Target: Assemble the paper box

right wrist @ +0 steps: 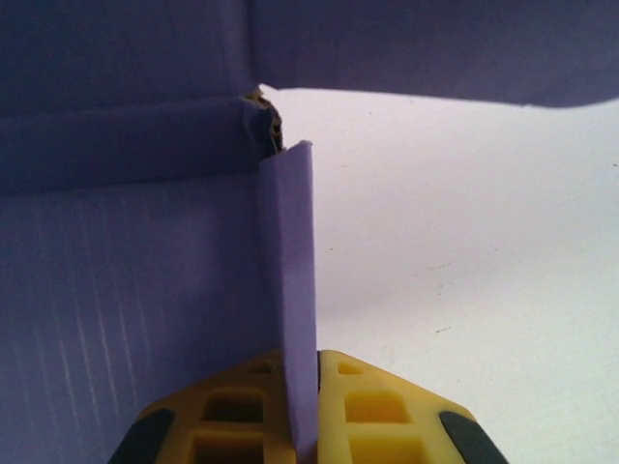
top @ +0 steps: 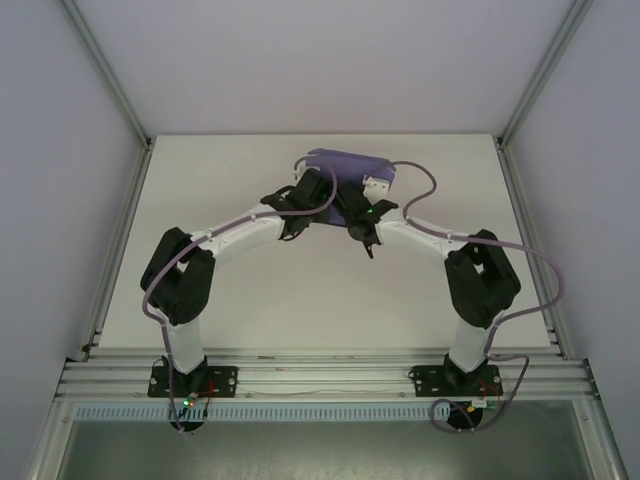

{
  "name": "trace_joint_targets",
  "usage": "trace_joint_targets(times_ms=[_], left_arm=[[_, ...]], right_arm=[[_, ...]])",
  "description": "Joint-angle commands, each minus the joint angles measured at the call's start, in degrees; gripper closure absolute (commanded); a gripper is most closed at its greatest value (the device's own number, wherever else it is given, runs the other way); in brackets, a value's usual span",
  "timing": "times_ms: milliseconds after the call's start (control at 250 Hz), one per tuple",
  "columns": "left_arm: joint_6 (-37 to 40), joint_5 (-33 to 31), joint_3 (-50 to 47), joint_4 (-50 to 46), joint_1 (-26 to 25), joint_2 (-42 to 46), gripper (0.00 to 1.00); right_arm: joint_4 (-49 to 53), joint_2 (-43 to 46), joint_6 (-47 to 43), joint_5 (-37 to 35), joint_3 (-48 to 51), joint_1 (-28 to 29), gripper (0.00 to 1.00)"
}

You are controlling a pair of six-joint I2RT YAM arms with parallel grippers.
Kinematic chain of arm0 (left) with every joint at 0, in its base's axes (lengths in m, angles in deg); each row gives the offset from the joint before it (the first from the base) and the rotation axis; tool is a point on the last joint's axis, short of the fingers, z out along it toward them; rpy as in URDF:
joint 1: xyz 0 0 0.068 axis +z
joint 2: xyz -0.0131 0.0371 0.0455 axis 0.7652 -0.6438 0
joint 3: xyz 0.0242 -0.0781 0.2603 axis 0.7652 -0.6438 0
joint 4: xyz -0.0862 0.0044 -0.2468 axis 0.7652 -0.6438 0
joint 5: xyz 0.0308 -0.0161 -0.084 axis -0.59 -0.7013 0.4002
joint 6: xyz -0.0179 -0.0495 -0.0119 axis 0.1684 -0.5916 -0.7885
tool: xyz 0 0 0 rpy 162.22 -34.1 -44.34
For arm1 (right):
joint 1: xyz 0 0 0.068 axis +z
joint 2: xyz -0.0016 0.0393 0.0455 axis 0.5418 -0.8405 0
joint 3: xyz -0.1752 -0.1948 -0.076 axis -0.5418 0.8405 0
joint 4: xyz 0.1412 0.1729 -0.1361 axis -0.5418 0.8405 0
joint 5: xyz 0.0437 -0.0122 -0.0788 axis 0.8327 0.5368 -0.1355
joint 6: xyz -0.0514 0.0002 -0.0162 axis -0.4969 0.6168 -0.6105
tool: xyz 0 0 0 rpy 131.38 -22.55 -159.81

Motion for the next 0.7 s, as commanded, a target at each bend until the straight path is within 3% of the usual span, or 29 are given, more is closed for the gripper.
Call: trace_joint_targets(times_ms=[0,160,316,412,500,580,696], left_arm=[[-4.1,-10.7,0.9,-6.2,-1.8,1.4,1.0],[-4.0,-8.1,0.9,-5.0,-1.8,1.0,1.0],[-3.9,-6.9,1.8,-5.7,-1.8,-0.3,1.0],[-3.7,-6.9,1.9,-5.8,-1.8,-0.5,1.0],[-3.5,-6.3,1.8,-5.2,-1.8,-0.8,1.0],[-3.3,-6.7,1.8,-5.2,-1.8,-1.1,1.0],[-3.4,-7.3,2.1,-5.8,-1.7,-1.5,1.0]], right_arm=[[13.2,-4.1,9.1,-14.7,-1.1,-2.7,0.98],[8.0,-4.2,10.0,-12.0,-0.2,-4.1,1.0],[-11.8,0.4,1.2,-1.3,7.3,-4.4,1.0],[-16.8,3.0,-4.5,2.9,9.6,-4.5,1.0],[-19.9,5.1,-10.1,9.0,11.0,-4.5,0.83],[-22.3,7.5,-12.7,15.0,12.7,-4.6,0.77],[-23.5,10.8,-15.0,22.5,14.0,-4.7,0.59]])
